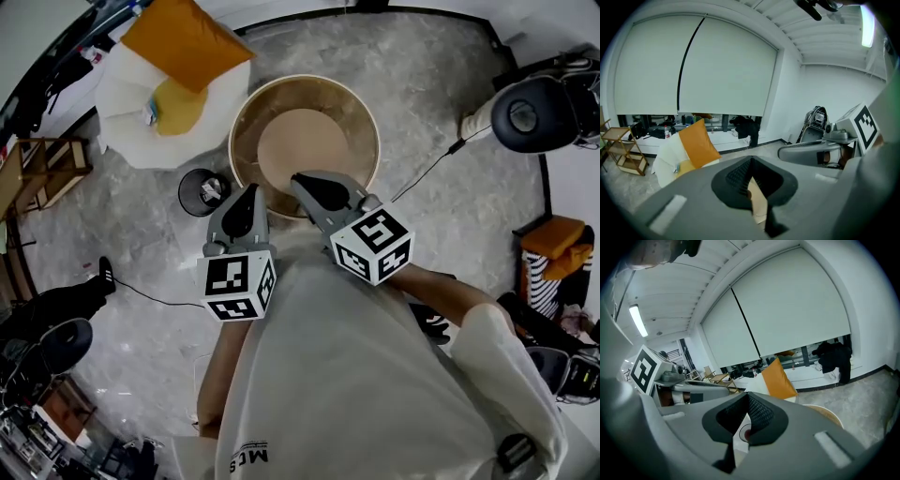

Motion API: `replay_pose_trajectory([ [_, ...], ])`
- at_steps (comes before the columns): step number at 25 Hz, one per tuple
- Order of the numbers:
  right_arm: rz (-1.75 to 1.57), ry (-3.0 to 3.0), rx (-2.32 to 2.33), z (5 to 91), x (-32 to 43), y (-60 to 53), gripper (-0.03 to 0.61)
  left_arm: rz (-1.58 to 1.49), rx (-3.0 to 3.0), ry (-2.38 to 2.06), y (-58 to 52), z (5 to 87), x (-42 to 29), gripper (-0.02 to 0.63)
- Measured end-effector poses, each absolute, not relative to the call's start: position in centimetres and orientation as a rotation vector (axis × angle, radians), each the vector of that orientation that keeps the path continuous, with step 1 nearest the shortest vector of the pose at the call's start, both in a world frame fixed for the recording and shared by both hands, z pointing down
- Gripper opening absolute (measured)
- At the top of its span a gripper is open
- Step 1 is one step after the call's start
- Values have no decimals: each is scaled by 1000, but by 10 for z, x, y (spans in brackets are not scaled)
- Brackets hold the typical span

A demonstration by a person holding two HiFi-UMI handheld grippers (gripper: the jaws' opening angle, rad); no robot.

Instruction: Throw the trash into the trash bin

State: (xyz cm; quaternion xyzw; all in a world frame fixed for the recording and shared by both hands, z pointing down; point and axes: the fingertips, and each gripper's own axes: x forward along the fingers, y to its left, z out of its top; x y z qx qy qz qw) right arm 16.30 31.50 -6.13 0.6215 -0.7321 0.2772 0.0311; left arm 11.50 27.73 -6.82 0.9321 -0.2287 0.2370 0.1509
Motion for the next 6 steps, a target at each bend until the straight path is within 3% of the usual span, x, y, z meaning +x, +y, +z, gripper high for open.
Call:
replay_pose_trajectory([
  [6, 893, -2250, 1905, -59, 164, 317, 26, 699, 2665, -659, 280, -66, 115, 2],
])
